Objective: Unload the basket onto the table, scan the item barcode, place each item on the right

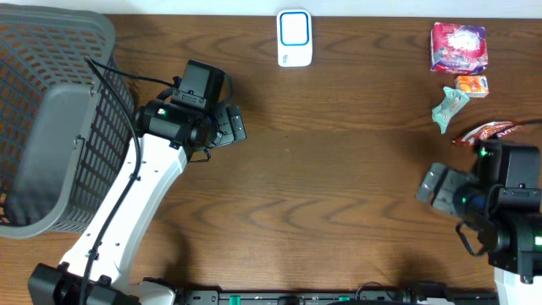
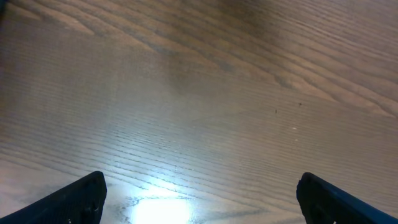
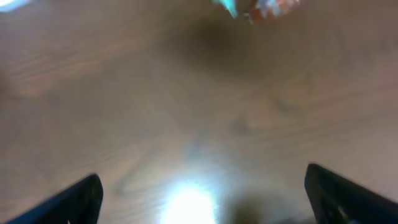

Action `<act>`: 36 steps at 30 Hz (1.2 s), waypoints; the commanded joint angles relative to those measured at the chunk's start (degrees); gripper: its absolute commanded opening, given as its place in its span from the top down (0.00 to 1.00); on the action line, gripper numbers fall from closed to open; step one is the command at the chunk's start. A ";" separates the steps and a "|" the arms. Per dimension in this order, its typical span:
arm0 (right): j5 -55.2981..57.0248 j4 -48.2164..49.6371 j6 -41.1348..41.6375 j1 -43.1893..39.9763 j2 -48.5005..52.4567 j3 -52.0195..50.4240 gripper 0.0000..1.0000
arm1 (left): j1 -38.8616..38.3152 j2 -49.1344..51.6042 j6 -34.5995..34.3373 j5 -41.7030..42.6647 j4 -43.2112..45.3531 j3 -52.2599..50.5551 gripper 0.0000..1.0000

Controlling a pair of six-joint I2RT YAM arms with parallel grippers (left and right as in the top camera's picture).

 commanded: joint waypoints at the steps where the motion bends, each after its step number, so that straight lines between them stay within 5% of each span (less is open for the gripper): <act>1: -5.55 4.63 -8.22 0.35 -0.13 -4.57 0.01 | 0.17 0.22 -0.72 -0.55 -0.17 -0.09 0.02; 7: -12.90 29.49 -8.24 0.35 -5.25 -20.94 0.01 | 0.17 0.22 -0.72 -0.55 -0.17 -0.09 0.02; 14: -15.21 50.82 -8.28 0.33 -27.93 -42.40 0.01 | 0.17 0.22 -0.72 -0.55 -0.17 -0.09 0.02; 27: -12.07 68.65 -8.50 0.52 -52.39 -66.40 0.01 | 0.17 0.22 -0.72 -0.55 -0.17 -0.09 0.02; 36: -6.12 67.28 -15.10 4.74 -53.35 -67.67 0.01 | 0.17 0.22 -0.72 -0.55 -0.17 -0.09 0.02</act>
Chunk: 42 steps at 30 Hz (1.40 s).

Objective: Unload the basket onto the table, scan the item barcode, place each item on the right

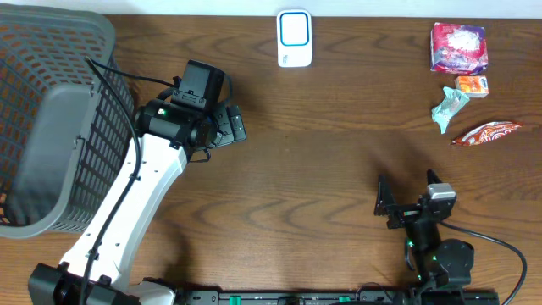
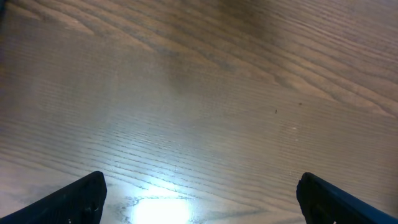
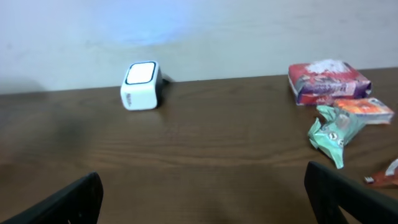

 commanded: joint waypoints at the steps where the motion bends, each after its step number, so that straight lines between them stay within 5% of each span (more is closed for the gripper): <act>1: 4.17 -0.59 -3.15 1.01 -0.63 -0.13 0.01 | 0.17 0.22 -0.72 -0.55 -0.17 -0.09 0.03; 42: 3.91 -0.48 -4.17 -0.11 -0.61 -0.13 0.01 | 0.20 0.22 -0.72 -0.57 -0.17 -0.09 0.02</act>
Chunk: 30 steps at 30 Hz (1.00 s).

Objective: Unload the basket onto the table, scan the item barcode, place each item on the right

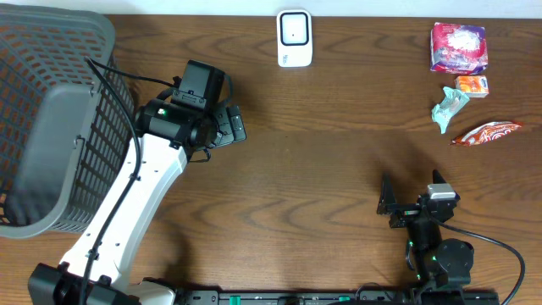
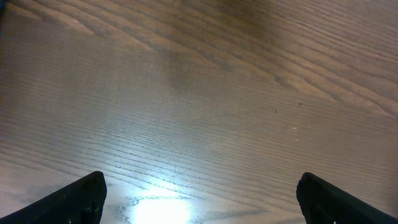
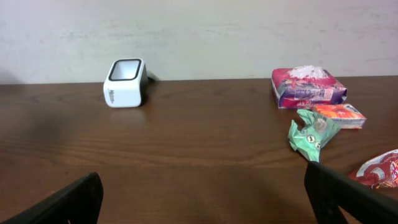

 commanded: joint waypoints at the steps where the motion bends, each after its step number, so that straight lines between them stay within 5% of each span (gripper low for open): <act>1: 0.92 -0.24 -0.85 -0.39 -0.55 -0.13 0.01 | 0.20 0.22 -0.72 -0.55 -0.17 -0.09 0.02; 14: 0.92 -0.24 -0.85 -0.39 -0.55 -0.13 0.01 | 0.83 -5.95 2.84 -1.90 -1.29 -3.39 0.02; 23: 0.92 -0.24 -0.85 -0.39 -0.55 -0.13 0.01 | 0.85 -29.66 15.43 -1.86 24.52 -32.74 0.02; 30: 0.92 -0.24 -0.85 -0.39 -0.55 -0.13 0.01 | 4.28 -55.28 16.28 -1.84 37.97 -54.58 0.02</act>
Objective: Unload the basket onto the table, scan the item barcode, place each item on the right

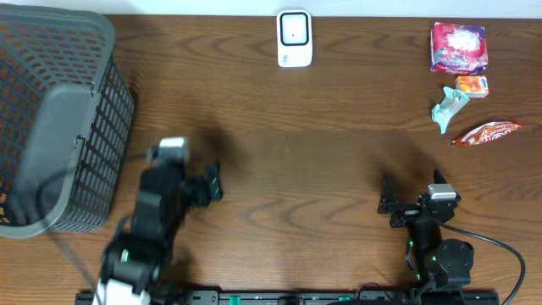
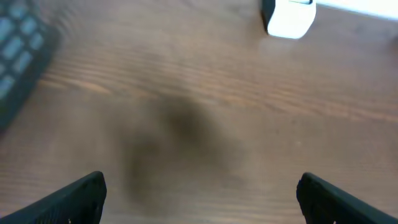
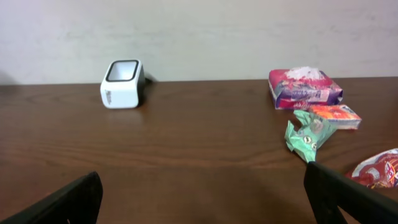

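Note:
The white barcode scanner [image 1: 294,38] stands at the table's far edge, also seen as the scanner [image 3: 122,84] and, blurred, the scanner [image 2: 289,15]. At the far right lie a red-purple packet [image 1: 458,47], a small orange box [image 1: 472,85], a green wrapper [image 1: 448,108] and a red wrapper [image 1: 485,133]. My left gripper [image 1: 207,186] is low at the near left, open and empty, its view smeared. My right gripper [image 1: 412,196] sits at the near right, open and empty, facing the packet [image 3: 305,88] and the green wrapper [image 3: 308,138].
A large grey mesh basket [image 1: 51,119] fills the left side of the table, its corner showing as the basket [image 2: 18,56]. A pale wall runs behind the far edge of the brown wooden table [image 1: 339,161].
My left arm, which reached out over the middle left of the table, is now drawn back near the front edge. Its camera now looks across the table at the scanner. The right arm has not moved.
At first the right arm was out over the right side near the red wrapper, its camera looking down. At the following moment it sat folded at the front edge, looking across at the scanner and the items. The left arm stayed stretched out, and now it is drawn back too.

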Action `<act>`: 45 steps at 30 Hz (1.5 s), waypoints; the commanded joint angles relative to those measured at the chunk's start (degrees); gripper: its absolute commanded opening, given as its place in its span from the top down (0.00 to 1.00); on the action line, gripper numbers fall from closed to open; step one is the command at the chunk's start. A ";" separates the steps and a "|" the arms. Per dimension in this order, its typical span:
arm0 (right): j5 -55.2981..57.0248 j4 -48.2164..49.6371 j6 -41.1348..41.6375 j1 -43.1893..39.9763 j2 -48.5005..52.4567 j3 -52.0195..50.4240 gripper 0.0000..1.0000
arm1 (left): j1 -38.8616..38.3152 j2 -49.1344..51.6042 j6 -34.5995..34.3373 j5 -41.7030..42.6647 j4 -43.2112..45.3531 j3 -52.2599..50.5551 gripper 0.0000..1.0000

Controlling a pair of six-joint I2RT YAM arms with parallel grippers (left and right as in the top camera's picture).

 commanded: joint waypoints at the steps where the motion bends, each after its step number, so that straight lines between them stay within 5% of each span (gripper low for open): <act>1: 0.37 -0.24 -0.83 -0.39 -0.35 -0.13 0.01 | 2.32 -11.89 2.43 -0.52 4.28 -8.72 0.02; 15: 0.37 -0.24 -0.83 -0.39 -0.35 -0.13 0.01 | 13.97 -31.74 2.40 0.17 18.49 -25.53 0.02; 22: 0.37 -0.24 -0.83 -0.39 -0.35 -0.13 0.01 | 17.22 -38.34 2.40 1.25 17.22 -28.39 0.02; 45: 0.37 -0.24 -0.83 -0.39 -0.35 -0.13 0.01 | 17.88 -38.32 12.39 2.10 14.16 -28.39 0.03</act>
